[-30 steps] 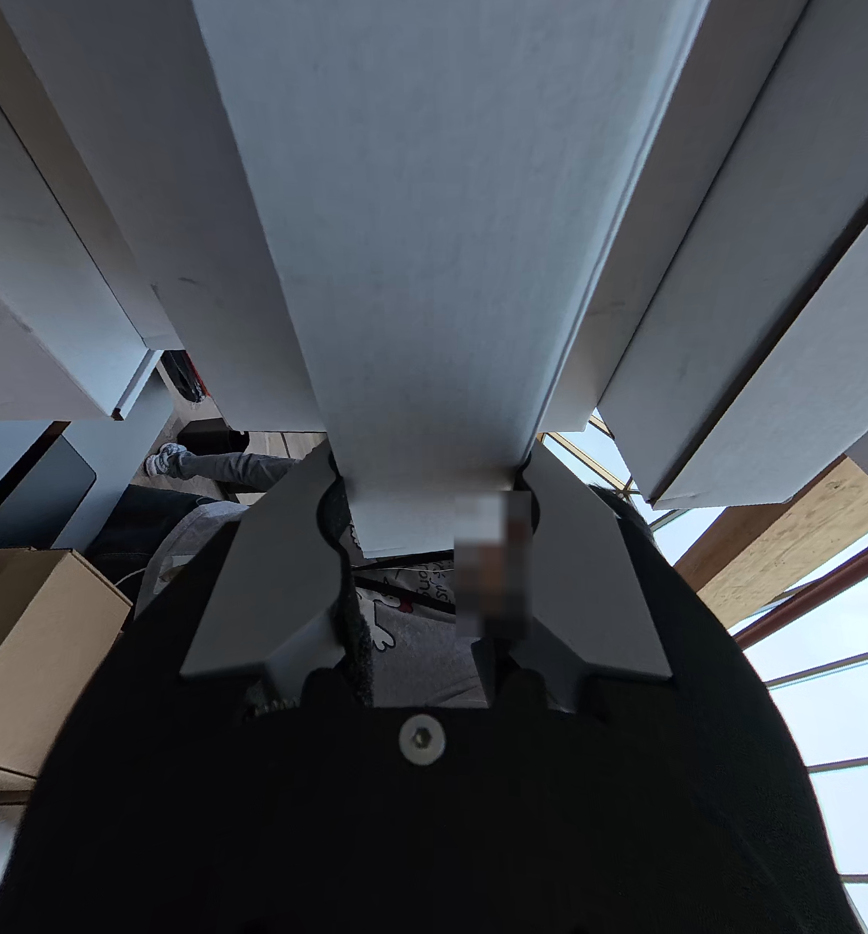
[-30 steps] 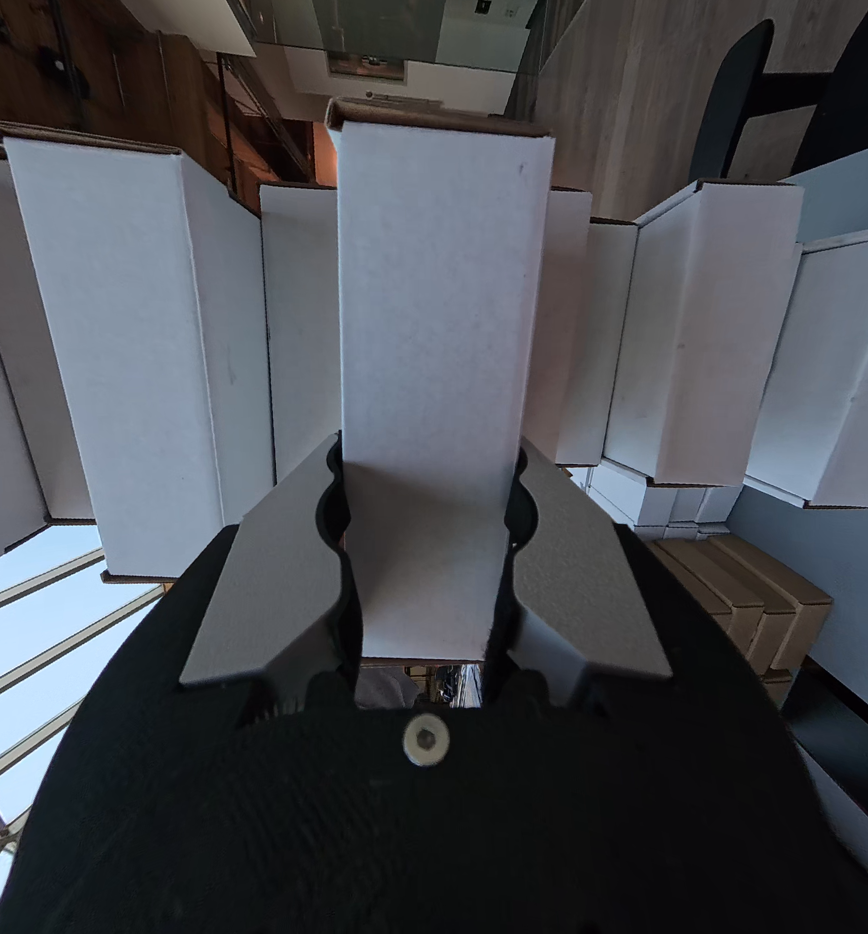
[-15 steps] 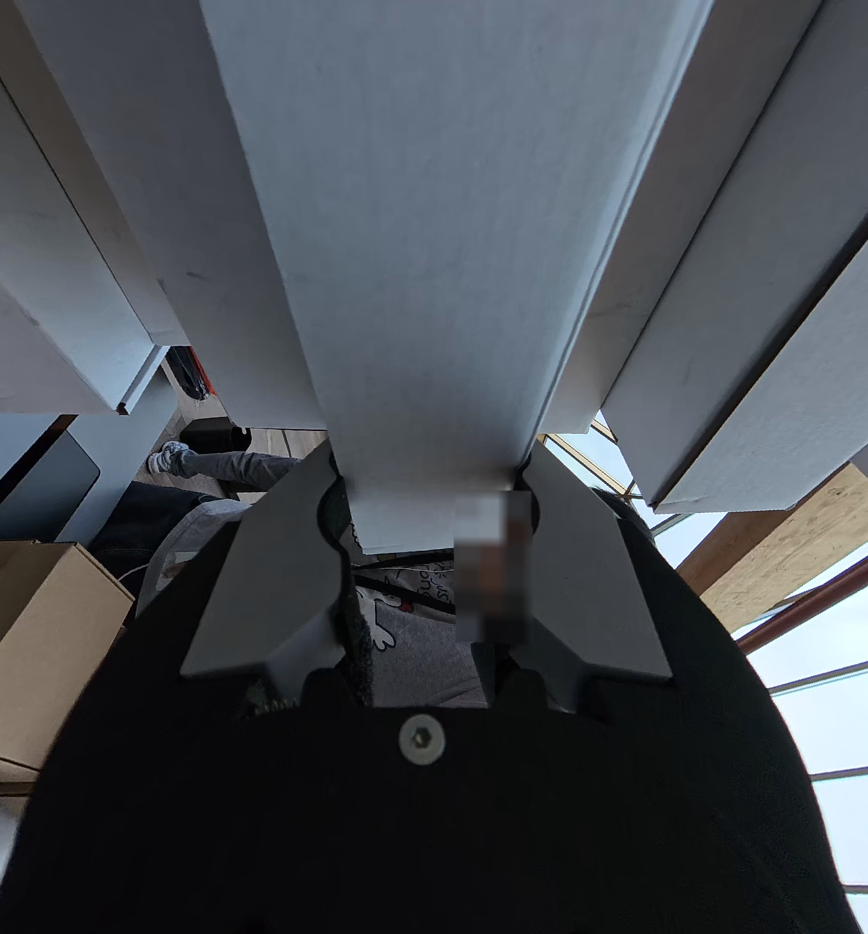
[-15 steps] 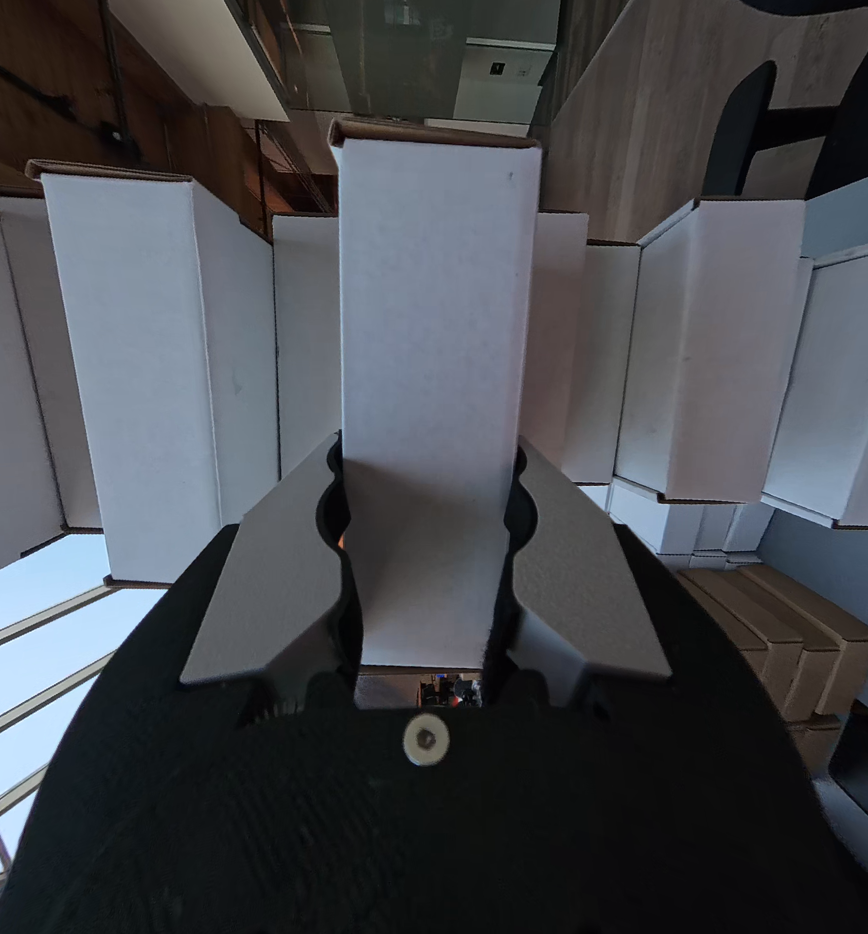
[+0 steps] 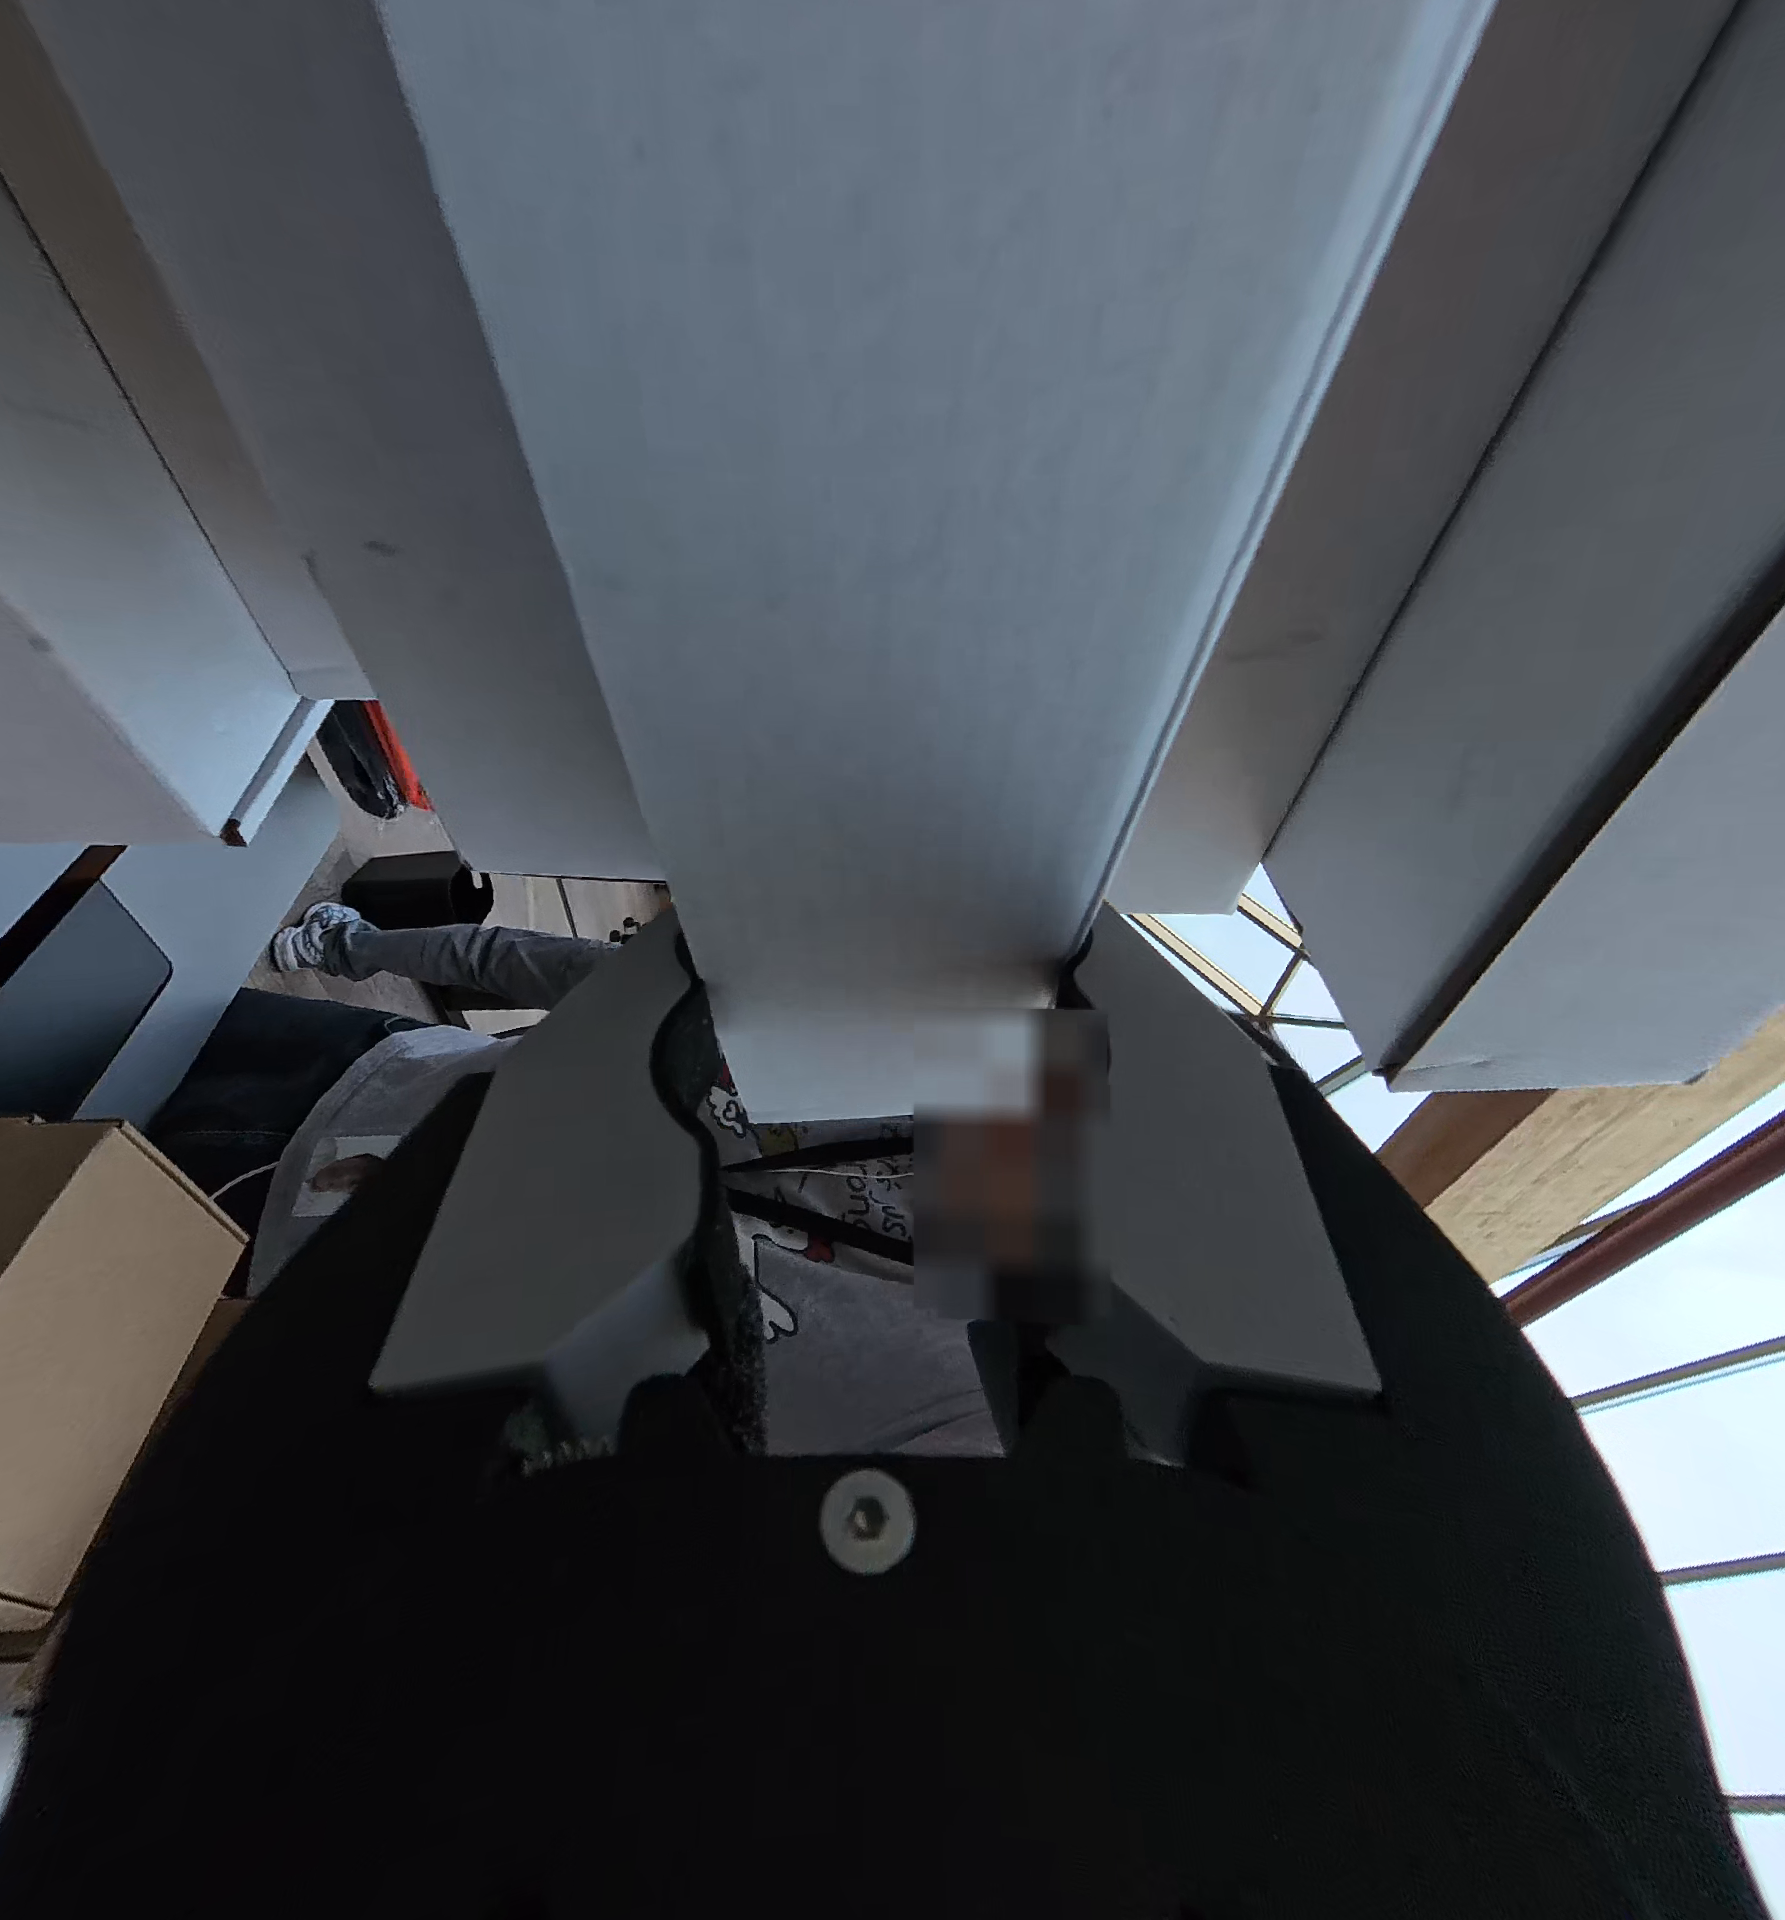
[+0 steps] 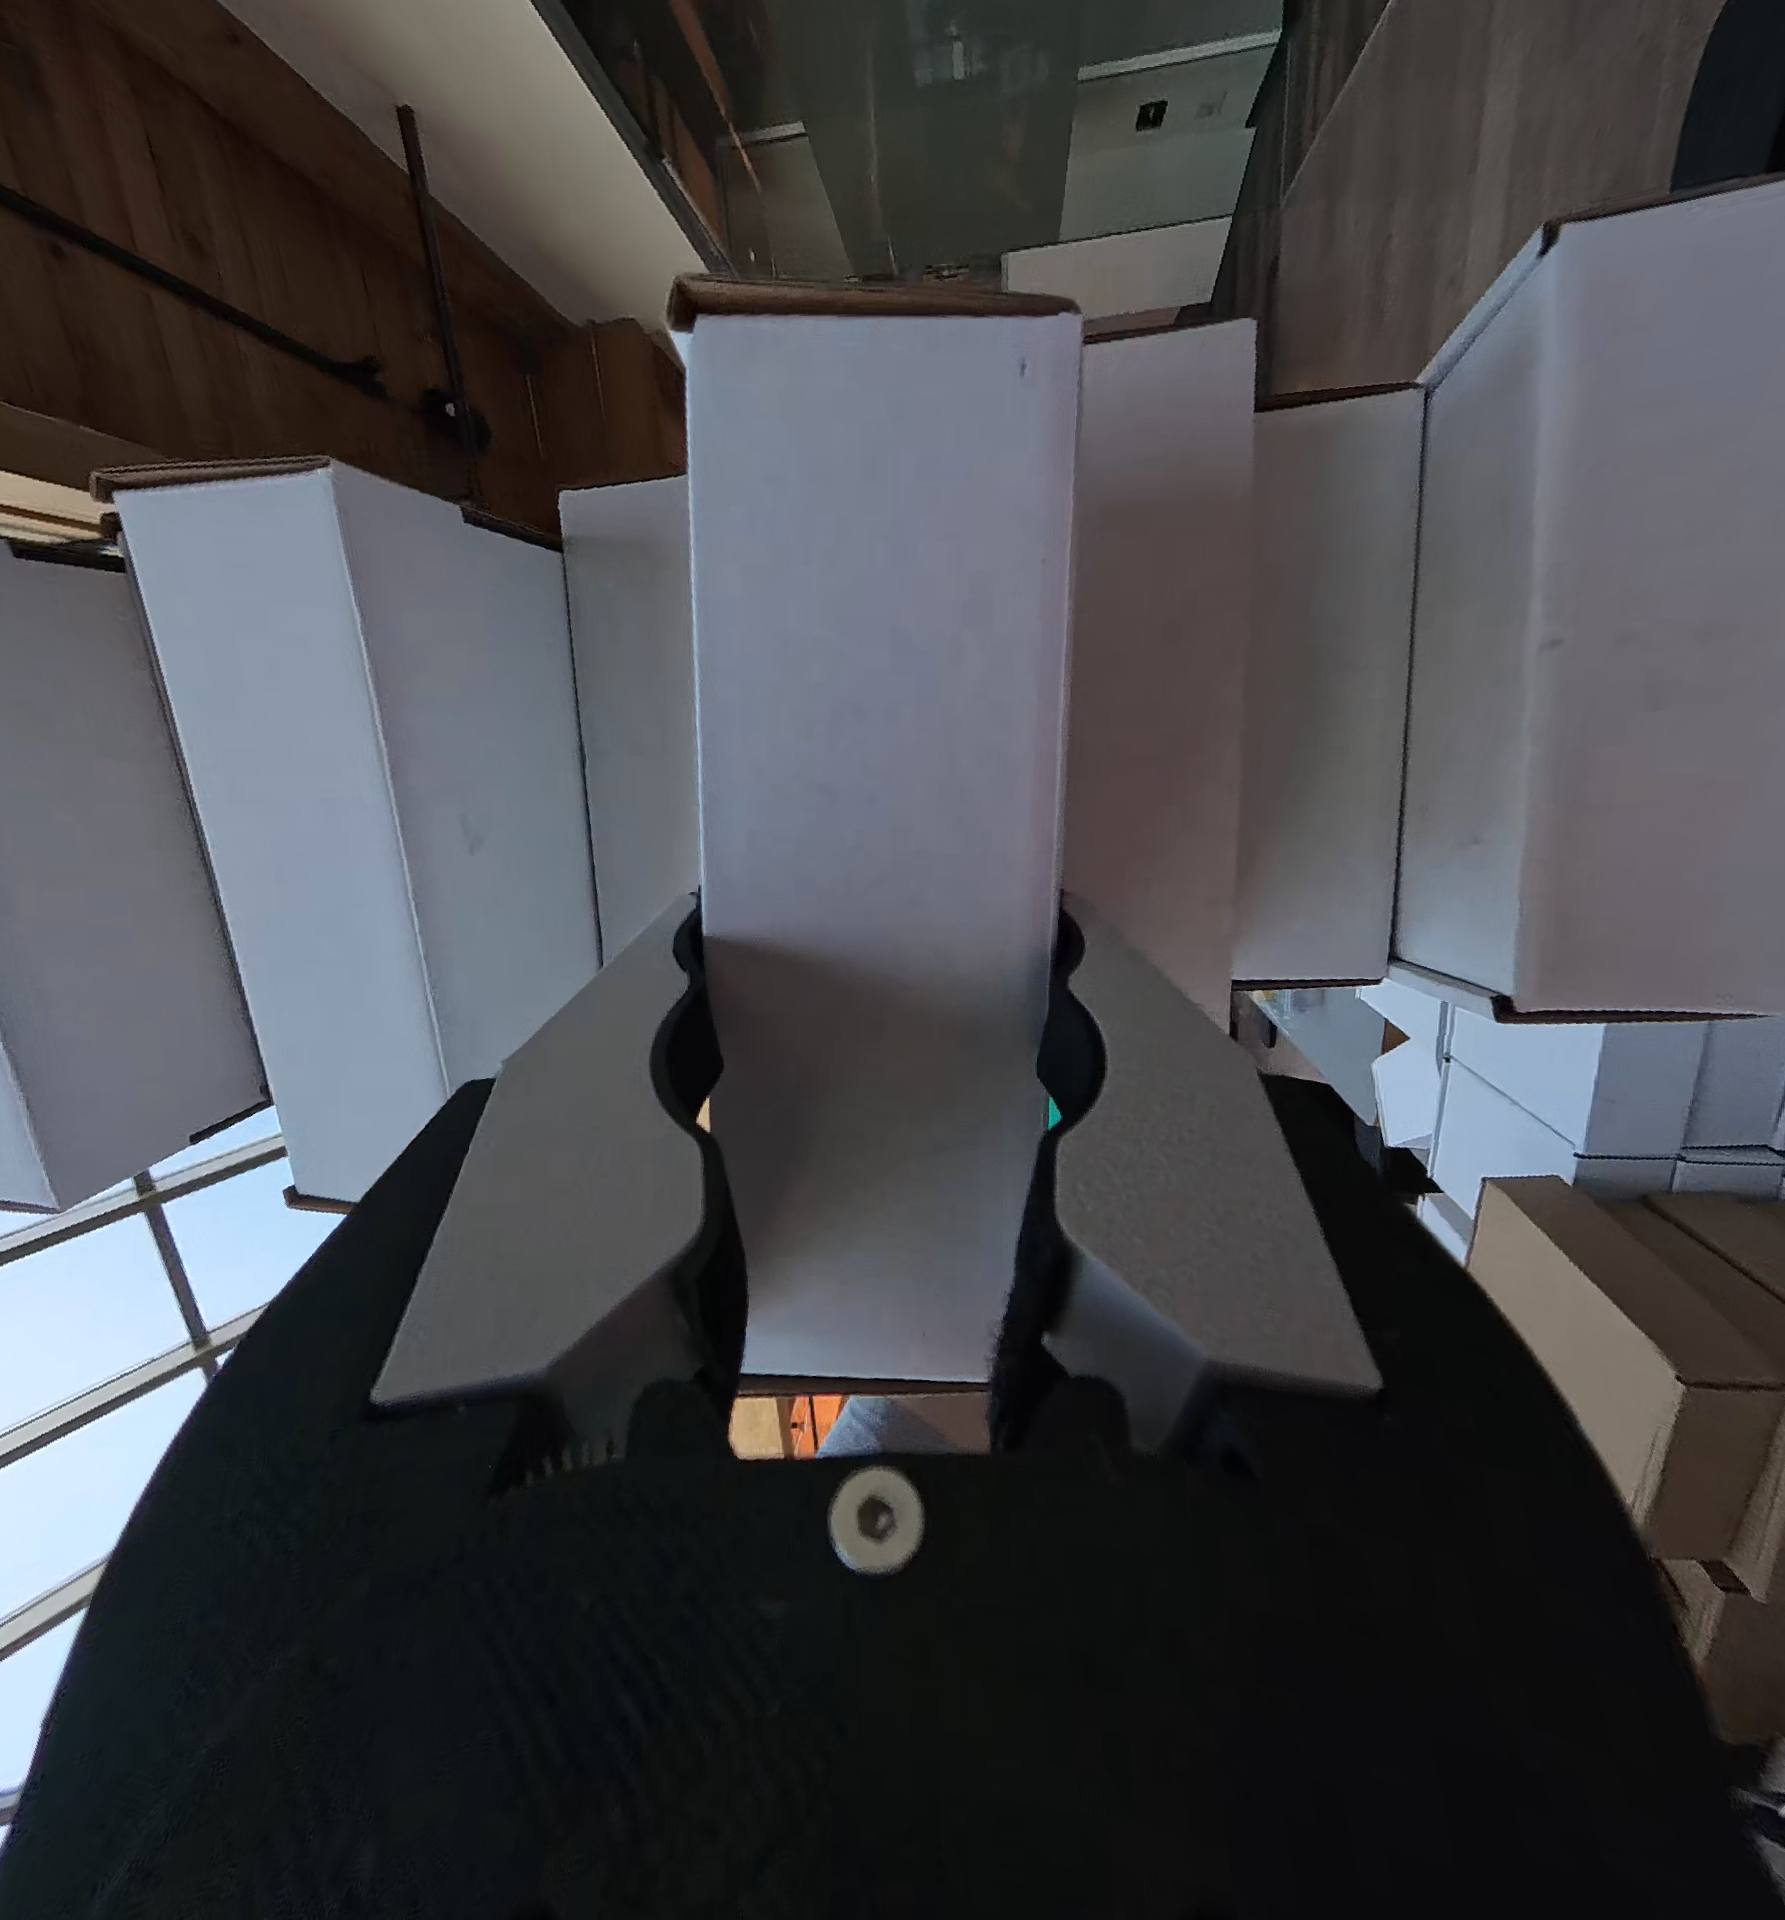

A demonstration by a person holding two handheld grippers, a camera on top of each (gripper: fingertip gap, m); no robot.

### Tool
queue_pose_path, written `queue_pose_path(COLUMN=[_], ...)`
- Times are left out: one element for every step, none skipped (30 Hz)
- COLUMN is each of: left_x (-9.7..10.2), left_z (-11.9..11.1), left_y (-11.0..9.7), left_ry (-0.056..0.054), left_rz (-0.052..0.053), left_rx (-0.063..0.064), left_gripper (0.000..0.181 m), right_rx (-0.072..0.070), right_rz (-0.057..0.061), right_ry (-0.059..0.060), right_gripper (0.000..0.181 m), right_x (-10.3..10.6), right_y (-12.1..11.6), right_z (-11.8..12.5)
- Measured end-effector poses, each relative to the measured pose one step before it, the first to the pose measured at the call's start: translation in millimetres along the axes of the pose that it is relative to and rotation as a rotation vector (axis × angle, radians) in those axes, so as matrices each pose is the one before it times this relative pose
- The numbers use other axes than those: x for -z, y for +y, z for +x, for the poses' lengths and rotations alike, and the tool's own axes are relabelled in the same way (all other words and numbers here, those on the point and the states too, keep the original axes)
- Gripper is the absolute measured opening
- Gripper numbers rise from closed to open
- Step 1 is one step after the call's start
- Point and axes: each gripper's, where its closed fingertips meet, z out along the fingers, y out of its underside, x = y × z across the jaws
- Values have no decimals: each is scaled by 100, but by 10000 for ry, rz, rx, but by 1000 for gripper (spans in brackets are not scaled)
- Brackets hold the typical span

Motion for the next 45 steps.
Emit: queue_pose_path(left_x=[132, 111, 30, 0, -12, -24, -23, -37, -45, -48, -56, -53, -56, -62, -66, -74, -78, -88, -85, -55, -28, -1, 7, 5, 15, 12, 15, 29, 26, -4, -13, -11, 7, 17, 6, 4, -25, -33, -19, -31, -41, -40, -24, -25, -19], left_z=[-69, -51, -11, -22, -5, 34, 40, 43, 38, 23, 22, 39, 19, 17, 56, 28, -5, -2, 29, 10, -5, -3, -6, 10, 8, -9, -12, -29, -30, -39, -31, -14, 9, 0, 9, 6, 16, 34, 1, -4, -13, 1, 12, 6, -2], left_y=[-76, 41, 130, 74, -3, -28, -41, -20, -10, 15, 9, 16, 11, -2, 24, 34, 54, 83, 43, -6, -45, -39, -21, -24, -19, -11, 11, 7, 20, 52, 64, 37, -16, -49, -37, -8, 9, -5, -9, -5, 1, 9, -5, 8, 1], left_ry=[-37, -71, -77, -63, -39, -19, -15, -15, -9, -13, -6, -11, -32, -42, -24, -24, -39, -22, 3, 1, 3, 19, 19, 27, 26, 20, 14, 3, -6, -8, -12, -6, 5, 1, -11, -20, -7, 2, -3, -3, 5, 7, -2, -4, -2], left_rz=[45, -13, -62, -25, 9, 9, 12, -1, -23, -37, -45, -50, -46, -38, -43, -56, -67, -69, -42, -6, 20, 14, 10, 13, 13, 4, -6, -7, -9, -30, -44, -29, 8, 12, 7, -9, -18, -8, 0, -8, -18, -14, -14, -17, -19], left_rx=[-60, -85, -45, 11, 29, 16, 2, -6, -10, -8, 6, 10, 10, 11, 3, -7, -9, -9, -17, -13, 1, 13, 9, 3, 0, 4, 11, 8, 10, 6, -3, -8, -11, -4, 4, 4, -4, -11, -7, 1, 3, -10, -20, -10, 3], left_gripper=[62, 62, 62, 62, 62, 62, 62, 62, 62, 62, 62, 62, 62, 62, 62, 62, 62, 62, 61, 62, 61, 61, 61, 61, 61, 61, 61, 61, 61, 61, 62, 62, 61, 61, 61, 61, 61, 61, 61, 61, 61, 61, 62, 62, 61], right_rx=[175, 159, 72, 11, 26, 54, 51, 12, 3, 15, -4, 25, 47, 22, 39, 59, 40, 24, 14, 7, -55, -90, -79, -79, -70, -54, -10, 21, 50, 65, 55, -8, 50, 58, -19, -8, 2, 7, 16, 5, 26, 30, 41, 72, 38], right_rz=[18, 73, -48, -39, -8, -30, 16, 56, 38, 50, 86, 99, 42, 67, 89, 1, 5, 7, 30, 91, 200, 125, 93, 94, 84, 66, 35, 9, 9, 0, 1, 5, -8, -5, 21, 9, 27, 27, 0, 10, 10, 11, 48, 37, 16], right_ry=[119, 130, 62, 33, 28, 58, 46, 38, 21, 15, 12, 31, 48, 34, 58, 65, 42, 24, 25, 11, -44, -64, -68, -69, -74, -55, -20, 17, 33, 39, 13, -7, -1, 13, -11, -10, -4, 9, 20, 10, 23, 35, 36, 39, 33], right_gripper=[61, 61, 61, 61, 61, 61, 61, 61, 61, 61, 61, 61, 61, 61, 61, 61, 61, 61, 61, 61, 61, 61, 61, 61, 61, 61, 61, 61, 61, 60, 61, 60, 60, 60, 60, 61, 61, 61, 61, 60, 61, 61, 61, 61, 61], right_x=[-214, -105, -87, -43, -7, 14, 4, 15, 16, 17, 28, 11, 0, 20, -13, -24, -24, -33, -56, -13, 7, -35, -86, -100, -111, -111, -104, -75, -75, -105, -117, -99, -96, -87, -88, -96, -91, -92, -74, -60, -76, -77, -78, -110, -122], right_y=[-29, -179, -37, -33, -47, -18, -59, -91, -72, -95, -118, -121, -71, -104, -103, -9, -16, -16, 0, -75, -169, -58, -7, 1, 3, -9, -12, -37, -47, -35, -43, -64, -65, -52, -54, -25, -39, -38, -34, -73, -39, -40, -71, -42, -19], right_z=[69, 60, 9, -7, -16, -5, -33, -13, -12, -13, -21, -33, -32, -50, -32, -18, -23, -19, 6, 2, -9, 21, 46, 56, 27, 25, 2, -20, -28, -28, -10, -4, -27, -9, -6, 4, -1, 11, -8, -13, -18, -8, -29, -32, -24])
